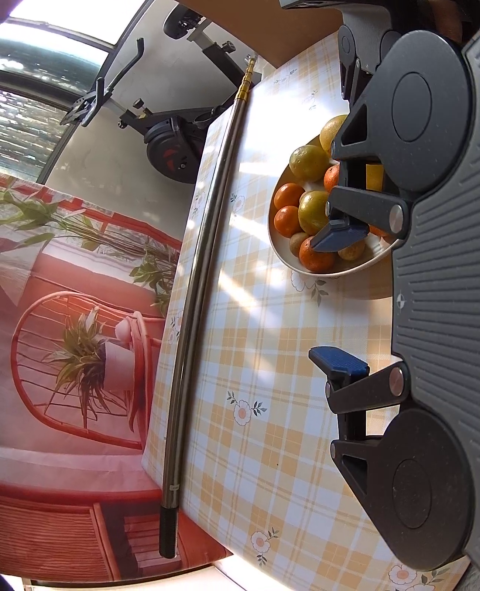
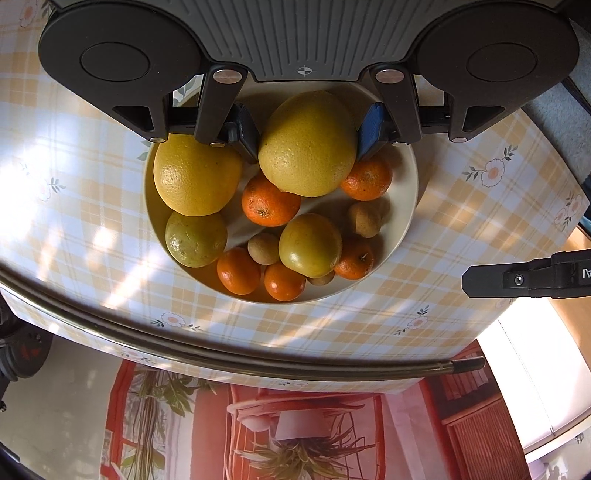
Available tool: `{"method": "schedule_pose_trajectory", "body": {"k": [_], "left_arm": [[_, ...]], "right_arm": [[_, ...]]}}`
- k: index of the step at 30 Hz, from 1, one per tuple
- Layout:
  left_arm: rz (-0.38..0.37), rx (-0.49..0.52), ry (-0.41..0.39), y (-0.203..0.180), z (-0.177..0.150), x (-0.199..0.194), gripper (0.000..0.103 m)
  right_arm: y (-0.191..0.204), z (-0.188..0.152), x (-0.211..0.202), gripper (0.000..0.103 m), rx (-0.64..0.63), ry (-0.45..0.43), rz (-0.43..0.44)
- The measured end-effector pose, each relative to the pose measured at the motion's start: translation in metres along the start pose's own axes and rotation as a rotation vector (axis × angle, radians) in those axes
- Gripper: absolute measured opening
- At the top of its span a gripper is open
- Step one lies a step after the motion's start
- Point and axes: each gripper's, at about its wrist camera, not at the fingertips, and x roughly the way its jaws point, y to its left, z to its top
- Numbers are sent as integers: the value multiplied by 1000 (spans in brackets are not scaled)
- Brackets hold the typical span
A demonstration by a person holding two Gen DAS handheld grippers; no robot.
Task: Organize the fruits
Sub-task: 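Open the left tool to drop the tangerine while the right tool lowers the lemon onto the plate, then open the right tool and lift both tools away from the plate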
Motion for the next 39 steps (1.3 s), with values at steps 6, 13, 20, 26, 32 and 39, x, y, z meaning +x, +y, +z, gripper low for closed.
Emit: {"method": "schedule_pose_trajectory", "body": {"k": [6, 13, 20, 26, 32, 39], "left_arm": [[-8, 13, 8, -2, -1, 2, 59], [-2, 22, 20, -4, -1, 2, 59], [-10, 16, 32, -4, -1, 0, 59], [-16, 40, 22, -11, 0, -6, 59], [-27, 70, -3, -21, 6, -16, 69], [-44, 114, -67, -35, 14, -31, 91]], "right_arm": [[-2, 1, 2, 53, -5, -17, 1], [-12, -3, -1, 53, 49, -32, 25], [-12, -4, -8, 55, 45, -35, 29], [-8, -1, -24, 65, 24, -74, 27], [-9, 3, -49, 89, 16, -145, 1], [-16, 10, -82, 103, 24, -244, -17]]}}
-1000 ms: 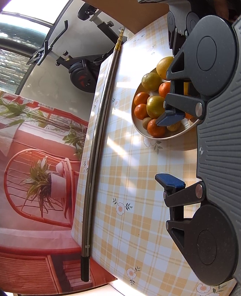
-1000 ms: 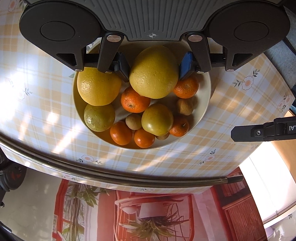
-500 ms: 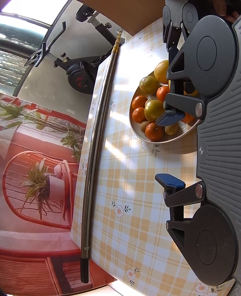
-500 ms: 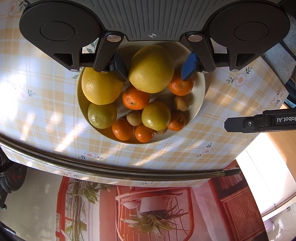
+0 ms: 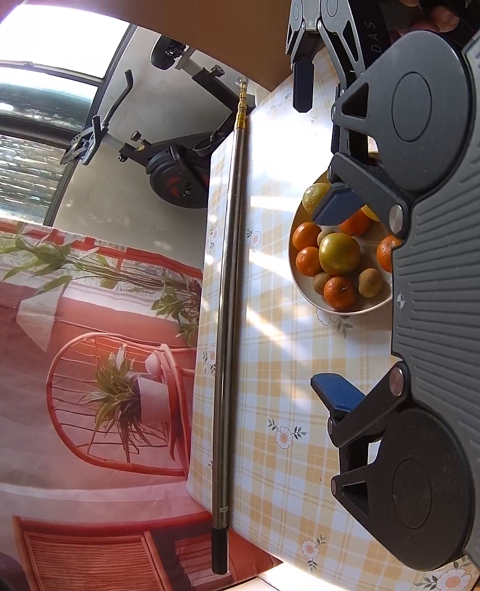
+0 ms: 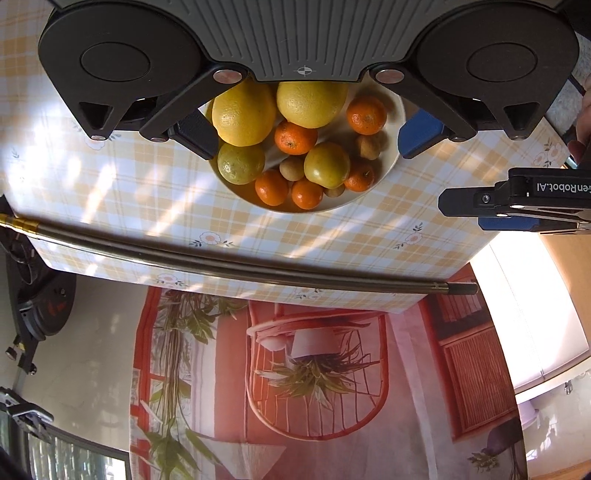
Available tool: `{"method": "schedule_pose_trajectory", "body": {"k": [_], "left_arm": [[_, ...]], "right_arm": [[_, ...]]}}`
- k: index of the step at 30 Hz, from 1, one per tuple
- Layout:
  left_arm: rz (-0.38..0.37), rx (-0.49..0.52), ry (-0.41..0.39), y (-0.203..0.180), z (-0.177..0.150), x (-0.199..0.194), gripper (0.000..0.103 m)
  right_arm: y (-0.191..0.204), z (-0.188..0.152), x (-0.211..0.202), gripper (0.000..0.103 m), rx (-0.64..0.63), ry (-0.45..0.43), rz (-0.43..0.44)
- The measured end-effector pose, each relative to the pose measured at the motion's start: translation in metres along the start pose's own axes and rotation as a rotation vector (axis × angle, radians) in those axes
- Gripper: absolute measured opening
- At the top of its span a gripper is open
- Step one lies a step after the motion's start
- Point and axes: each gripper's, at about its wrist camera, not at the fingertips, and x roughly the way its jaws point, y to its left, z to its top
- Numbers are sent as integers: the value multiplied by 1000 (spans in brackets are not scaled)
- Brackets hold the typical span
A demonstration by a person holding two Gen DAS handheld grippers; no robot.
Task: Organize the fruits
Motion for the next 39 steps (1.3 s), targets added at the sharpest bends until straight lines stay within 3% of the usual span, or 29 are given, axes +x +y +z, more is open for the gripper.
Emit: {"method": "schedule_pose_trajectory", "body": {"k": [8, 20, 27, 39], "left_arm": [[12, 51, -39, -11, 19, -12, 96], [41, 114, -245, -36, 76, -76, 100], [35, 129, -341, -55, 92, -113, 101], [39, 178, -372, -74, 88, -130, 101]], "right_arm": [[-16, 16, -34, 103, 32, -99, -67], [-29, 49, -116, 103, 92, -286, -137], [-28, 66, -163, 103, 80, -399, -170], [-23, 72, -198, 103, 90, -457, -198]]}}
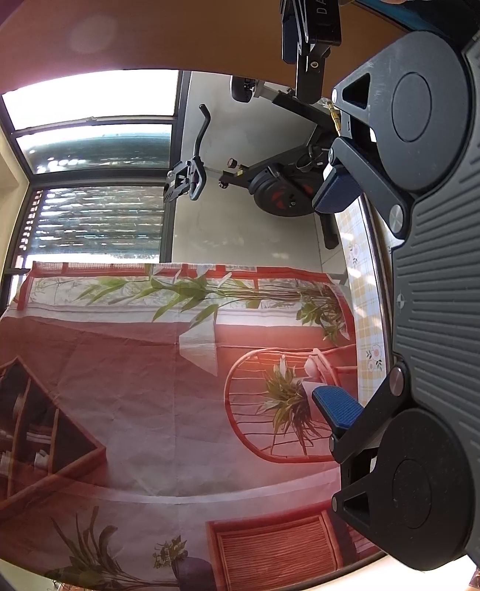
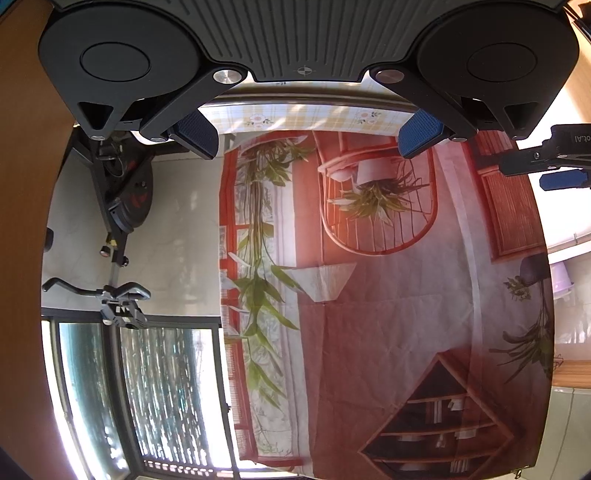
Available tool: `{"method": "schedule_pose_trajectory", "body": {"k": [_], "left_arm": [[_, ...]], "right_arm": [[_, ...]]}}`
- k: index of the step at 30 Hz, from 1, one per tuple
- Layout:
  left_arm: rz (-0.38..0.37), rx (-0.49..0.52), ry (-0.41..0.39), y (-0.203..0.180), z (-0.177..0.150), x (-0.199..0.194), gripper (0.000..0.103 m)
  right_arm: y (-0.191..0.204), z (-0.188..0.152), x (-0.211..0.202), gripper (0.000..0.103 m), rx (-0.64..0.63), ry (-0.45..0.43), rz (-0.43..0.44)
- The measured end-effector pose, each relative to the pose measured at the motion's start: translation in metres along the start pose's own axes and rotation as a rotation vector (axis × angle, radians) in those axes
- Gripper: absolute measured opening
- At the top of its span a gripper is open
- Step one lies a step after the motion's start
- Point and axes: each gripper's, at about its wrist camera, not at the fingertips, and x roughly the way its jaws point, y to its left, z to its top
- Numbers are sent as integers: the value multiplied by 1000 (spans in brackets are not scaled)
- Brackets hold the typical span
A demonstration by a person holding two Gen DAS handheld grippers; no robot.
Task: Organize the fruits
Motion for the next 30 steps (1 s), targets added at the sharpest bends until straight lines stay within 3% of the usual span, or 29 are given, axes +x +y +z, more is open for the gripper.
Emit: {"method": "schedule_pose_trajectory", "body": {"k": [30], "left_arm": [[-10, 16, -10, 2, 1, -2, 103]], "right_arm": [[5, -2, -1, 103, 5, 8, -2]]}}
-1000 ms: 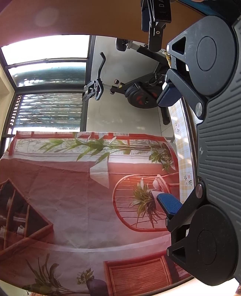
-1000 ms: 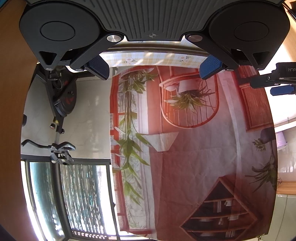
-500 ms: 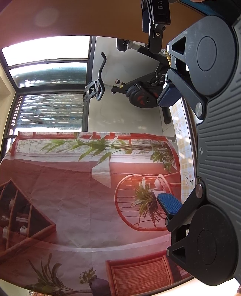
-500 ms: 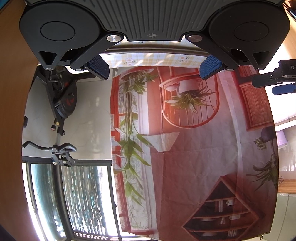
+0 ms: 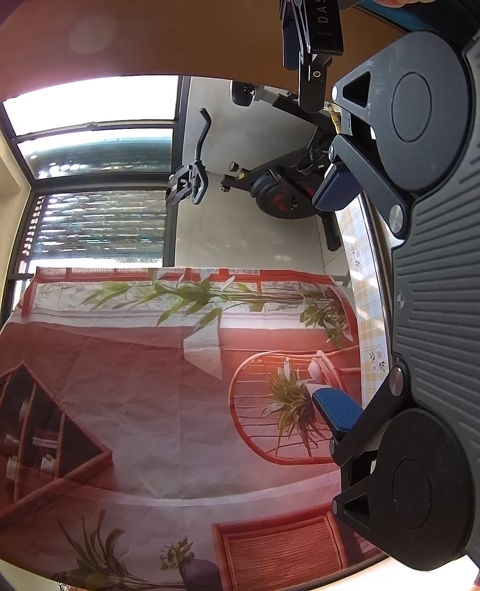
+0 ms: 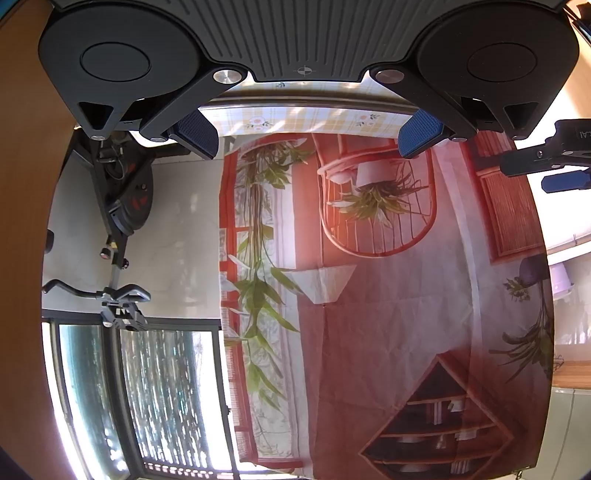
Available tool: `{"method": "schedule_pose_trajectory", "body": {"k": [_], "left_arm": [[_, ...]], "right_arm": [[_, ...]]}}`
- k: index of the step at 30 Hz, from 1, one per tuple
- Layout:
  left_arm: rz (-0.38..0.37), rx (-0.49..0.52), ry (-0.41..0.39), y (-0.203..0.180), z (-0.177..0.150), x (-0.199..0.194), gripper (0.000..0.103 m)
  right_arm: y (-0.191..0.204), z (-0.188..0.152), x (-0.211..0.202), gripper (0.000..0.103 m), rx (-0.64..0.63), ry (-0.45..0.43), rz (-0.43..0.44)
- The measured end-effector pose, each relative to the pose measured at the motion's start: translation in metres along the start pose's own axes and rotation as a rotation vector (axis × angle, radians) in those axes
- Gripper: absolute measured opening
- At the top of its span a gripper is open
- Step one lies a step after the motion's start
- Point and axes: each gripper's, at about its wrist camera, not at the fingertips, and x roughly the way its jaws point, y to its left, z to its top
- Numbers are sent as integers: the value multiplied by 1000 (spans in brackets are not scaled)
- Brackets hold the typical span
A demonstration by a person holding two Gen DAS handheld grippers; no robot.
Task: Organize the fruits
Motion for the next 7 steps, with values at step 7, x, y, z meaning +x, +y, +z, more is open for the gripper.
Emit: {"method": "schedule_pose_trajectory", "body": {"k": [7], "left_arm": [[-6, 0, 10, 2, 0, 3, 103]], "right_arm": [[3, -3, 1, 103, -2, 9, -1]]}}
